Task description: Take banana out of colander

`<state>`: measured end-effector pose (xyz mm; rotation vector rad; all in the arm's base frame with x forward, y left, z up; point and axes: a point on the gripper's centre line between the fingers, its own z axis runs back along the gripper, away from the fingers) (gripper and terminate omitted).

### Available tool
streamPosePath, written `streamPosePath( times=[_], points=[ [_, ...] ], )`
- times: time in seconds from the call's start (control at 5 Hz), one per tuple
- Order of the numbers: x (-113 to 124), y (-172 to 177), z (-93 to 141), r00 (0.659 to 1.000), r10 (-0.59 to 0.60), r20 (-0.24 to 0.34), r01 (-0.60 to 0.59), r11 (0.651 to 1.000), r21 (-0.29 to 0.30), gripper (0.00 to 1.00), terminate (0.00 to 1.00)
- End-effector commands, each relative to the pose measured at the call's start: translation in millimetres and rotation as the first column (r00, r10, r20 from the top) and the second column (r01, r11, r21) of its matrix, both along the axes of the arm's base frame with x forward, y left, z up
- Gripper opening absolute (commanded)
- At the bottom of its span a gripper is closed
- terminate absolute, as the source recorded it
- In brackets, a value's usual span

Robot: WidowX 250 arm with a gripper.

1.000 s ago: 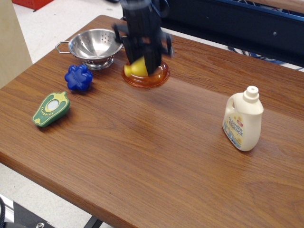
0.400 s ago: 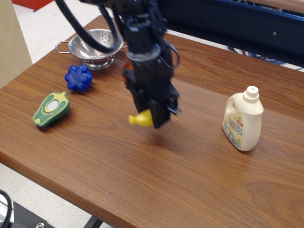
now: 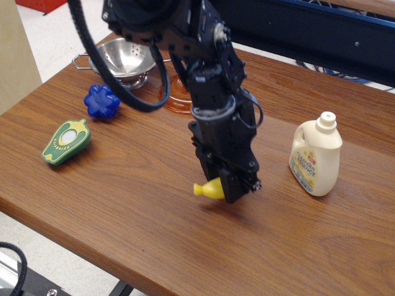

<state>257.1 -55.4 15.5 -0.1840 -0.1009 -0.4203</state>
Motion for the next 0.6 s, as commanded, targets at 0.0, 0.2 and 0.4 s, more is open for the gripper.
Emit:
streamPosePath(
  times=[0.0, 0.2, 0.4],
  points=[
    [2, 6, 4, 0.998, 0.015, 0.058, -0.015, 1.0, -0.014, 1.0, 0.0],
    [5, 8, 14, 0.998, 0.019, 0.054, -0.02, 1.0, 0.008, 1.0, 0.0],
    [12, 13, 37, 0.999, -0.006, 0.045, 0.004, 0.999, 0.035, 1.0, 0.0]
  ],
)
